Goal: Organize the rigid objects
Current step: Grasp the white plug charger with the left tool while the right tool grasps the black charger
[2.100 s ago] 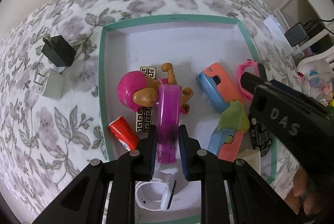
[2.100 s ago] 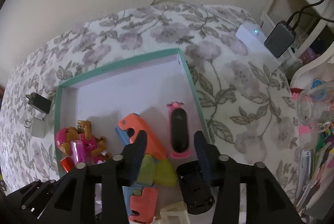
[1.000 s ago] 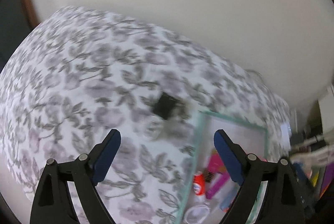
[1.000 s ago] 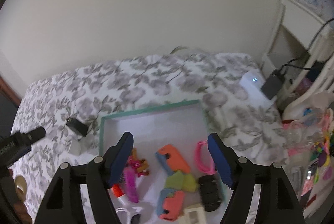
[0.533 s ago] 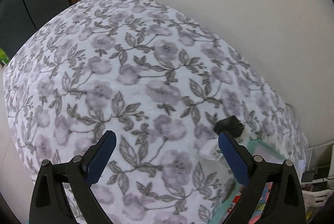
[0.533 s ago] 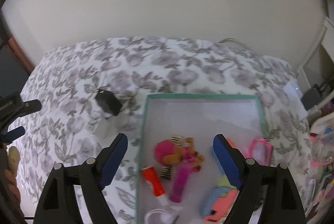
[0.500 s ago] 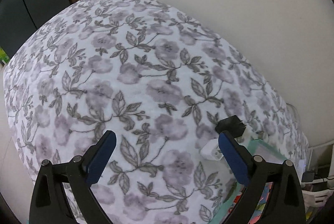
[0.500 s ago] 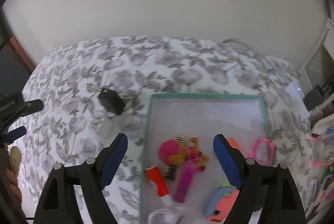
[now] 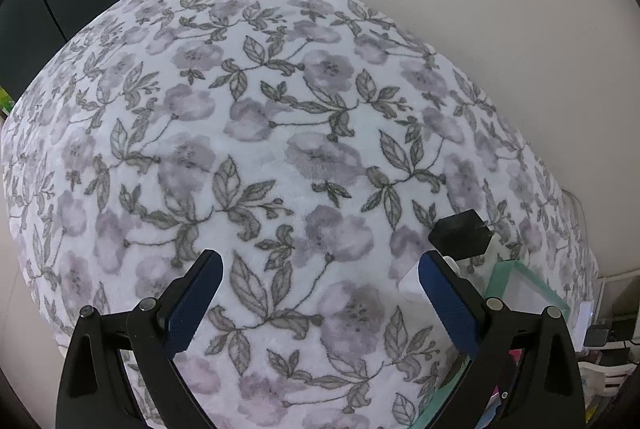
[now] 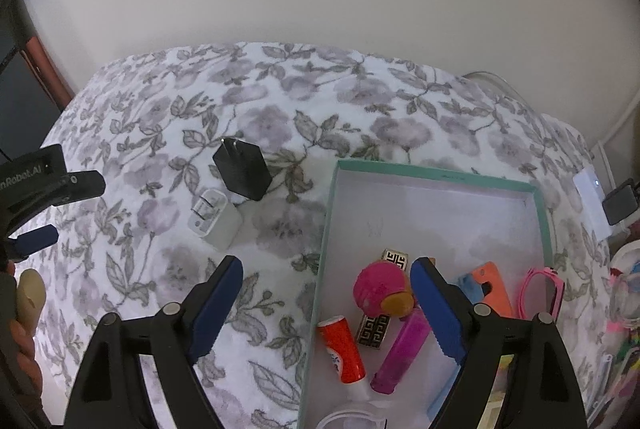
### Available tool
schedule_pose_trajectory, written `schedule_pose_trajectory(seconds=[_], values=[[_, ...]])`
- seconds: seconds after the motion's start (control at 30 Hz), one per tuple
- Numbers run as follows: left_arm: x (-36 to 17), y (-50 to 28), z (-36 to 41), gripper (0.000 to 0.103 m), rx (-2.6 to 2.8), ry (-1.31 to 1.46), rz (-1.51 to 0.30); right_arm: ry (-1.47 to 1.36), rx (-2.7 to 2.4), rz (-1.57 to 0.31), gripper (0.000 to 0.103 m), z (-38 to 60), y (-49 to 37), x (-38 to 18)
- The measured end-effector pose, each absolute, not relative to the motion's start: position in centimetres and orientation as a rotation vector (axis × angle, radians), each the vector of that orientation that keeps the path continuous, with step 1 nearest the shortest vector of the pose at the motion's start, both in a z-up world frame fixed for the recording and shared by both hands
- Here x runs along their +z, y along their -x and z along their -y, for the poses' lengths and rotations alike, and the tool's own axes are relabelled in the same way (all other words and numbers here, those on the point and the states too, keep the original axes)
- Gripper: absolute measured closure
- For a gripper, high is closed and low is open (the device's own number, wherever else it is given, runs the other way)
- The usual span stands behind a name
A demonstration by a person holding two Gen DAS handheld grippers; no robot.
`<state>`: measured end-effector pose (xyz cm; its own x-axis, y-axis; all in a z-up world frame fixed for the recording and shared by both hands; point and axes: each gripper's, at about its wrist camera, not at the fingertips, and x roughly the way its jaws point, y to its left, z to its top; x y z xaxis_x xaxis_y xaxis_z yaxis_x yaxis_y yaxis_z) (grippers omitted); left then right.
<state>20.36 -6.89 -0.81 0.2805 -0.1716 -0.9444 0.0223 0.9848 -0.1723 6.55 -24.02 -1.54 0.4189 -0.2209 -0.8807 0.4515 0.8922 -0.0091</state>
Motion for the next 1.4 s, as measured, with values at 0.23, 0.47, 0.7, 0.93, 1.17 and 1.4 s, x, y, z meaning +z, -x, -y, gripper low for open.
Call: schedule_pose_trajectory(seconds=[0.23,0.47,0.7,0.93,1.17,1.4], values=[[-1.9,-20.5,7.7,0.005,-0.165,0.125,-1.308,-0.228,-0.433,-1.069,0.015,23.8,-6.8,-2.1],[-3.0,-20.8,8.8,0.005,-0.215,0.119,-1.337,-0.233,-0.438,-1.076,0.015,23.9,-7.1,-2.7],[-4.1,-20.5,11.8,0.005,-0.322,0.038,-1.362,-0.242,-0.459,-1.08,0.015,24.4,-7.2,-3.3],[-4.6,-19.3,15.4,0.005,-0.417,-0.088,-1.345,-0.252,-0.486,-1.085,0.015,25.2,-7.0,-3.6],[-5.7,-18.8,16.8,0.005,-0.435,-0.127,-1.332,-0.276,-0.507,-1.089,0.015,26.2,-6.7,-4.1],[-6.1,-18.6,18.2,0.031,-0.468,-0.151,-1.329,-0.285,-0.518,-1.082,0.015,26.7,-6.5,-4.2]])
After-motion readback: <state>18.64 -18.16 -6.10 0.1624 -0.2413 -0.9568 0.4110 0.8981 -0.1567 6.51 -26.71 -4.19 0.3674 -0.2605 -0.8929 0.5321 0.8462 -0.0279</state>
